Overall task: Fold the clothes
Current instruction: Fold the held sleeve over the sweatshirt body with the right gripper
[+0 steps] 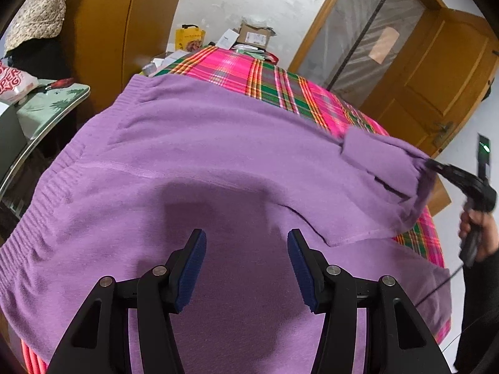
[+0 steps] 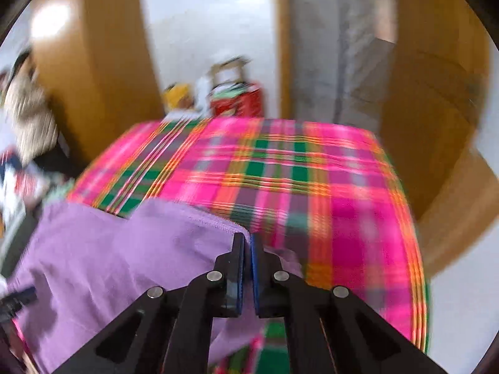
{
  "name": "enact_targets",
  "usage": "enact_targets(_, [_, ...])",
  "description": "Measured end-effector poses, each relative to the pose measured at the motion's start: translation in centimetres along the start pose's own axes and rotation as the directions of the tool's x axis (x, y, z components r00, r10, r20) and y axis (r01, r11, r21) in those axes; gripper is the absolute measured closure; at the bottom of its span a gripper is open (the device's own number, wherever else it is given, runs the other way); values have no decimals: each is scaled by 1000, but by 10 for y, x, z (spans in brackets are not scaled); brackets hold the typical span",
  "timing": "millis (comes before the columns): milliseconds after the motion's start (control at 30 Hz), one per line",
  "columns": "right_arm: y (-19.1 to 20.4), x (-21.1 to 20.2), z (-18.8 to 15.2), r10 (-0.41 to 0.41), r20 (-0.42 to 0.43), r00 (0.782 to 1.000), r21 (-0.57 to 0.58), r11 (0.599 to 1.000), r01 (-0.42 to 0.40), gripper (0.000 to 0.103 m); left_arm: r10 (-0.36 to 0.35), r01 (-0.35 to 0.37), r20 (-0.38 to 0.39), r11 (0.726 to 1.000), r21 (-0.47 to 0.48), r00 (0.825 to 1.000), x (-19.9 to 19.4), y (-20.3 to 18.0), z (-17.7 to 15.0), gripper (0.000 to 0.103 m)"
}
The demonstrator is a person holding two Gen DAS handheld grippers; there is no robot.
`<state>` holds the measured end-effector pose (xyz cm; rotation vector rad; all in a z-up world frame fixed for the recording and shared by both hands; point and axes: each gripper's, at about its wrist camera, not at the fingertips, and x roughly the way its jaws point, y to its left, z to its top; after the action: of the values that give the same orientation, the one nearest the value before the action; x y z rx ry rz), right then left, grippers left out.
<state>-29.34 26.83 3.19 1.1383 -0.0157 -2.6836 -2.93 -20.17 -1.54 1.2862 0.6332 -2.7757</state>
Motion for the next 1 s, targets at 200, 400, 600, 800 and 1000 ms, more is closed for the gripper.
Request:
enact_targets(200, [-91, -47, -69, -101, 30, 994, 349, 933, 85, 99, -2, 2, -8, 1000, 0, 1000, 2, -2, 1, 47])
enact_targets(400, [-131, -56, -132, -86, -139, 987, 422, 896, 138, 96, -2, 3, -15, 1000, 7, 1000, 4, -2, 3, 47])
enact_targets(600, [-136, -74, -108, -62, -30, 998, 329, 942, 68, 58, -13, 13, -21, 1000, 15, 1000, 7, -7, 2, 47])
enact_targets(800, [-185, -19, -78, 41, -81, 996, 383, 924, -7, 56, -16, 16, -18, 1000, -1, 1000, 5, -3, -2, 47])
enact_targets(1000, [-183, 29, -74, 116, -137, 984, 430, 902, -46, 57, -7, 7, -15, 1000, -16, 1000, 4, -1, -1, 47])
